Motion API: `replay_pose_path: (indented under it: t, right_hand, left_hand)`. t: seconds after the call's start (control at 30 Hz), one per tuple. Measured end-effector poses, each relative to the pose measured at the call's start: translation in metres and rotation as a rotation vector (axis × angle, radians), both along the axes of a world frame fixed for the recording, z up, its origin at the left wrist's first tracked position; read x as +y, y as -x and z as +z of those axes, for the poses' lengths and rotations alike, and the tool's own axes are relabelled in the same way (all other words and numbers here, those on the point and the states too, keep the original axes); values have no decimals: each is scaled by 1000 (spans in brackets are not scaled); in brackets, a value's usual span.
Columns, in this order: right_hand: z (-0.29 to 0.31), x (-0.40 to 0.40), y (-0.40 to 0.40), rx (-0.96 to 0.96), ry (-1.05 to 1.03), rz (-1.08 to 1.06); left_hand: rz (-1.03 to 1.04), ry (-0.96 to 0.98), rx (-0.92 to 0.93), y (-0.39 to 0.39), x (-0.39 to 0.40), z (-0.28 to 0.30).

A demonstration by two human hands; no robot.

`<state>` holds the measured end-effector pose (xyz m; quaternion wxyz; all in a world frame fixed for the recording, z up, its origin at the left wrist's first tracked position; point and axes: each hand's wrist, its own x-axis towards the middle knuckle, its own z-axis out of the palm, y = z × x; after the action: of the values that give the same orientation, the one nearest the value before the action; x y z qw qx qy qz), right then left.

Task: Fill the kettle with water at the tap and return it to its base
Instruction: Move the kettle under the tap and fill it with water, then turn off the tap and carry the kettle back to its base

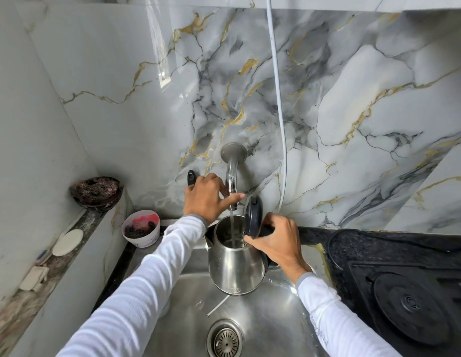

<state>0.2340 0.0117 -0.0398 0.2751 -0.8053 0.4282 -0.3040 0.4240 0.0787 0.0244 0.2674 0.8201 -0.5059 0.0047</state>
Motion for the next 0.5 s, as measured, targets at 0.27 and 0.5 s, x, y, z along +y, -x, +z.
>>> replay_pose_path:
  t: [0.27,0.5]
  right_hand:
    - [0,1,9,-16,17,9]
    - [16,3,45,-61,36,4]
  left_hand:
    - [31,-10,-219,26,37,-17]
    - [-192,-251,-329,60,99,-52]
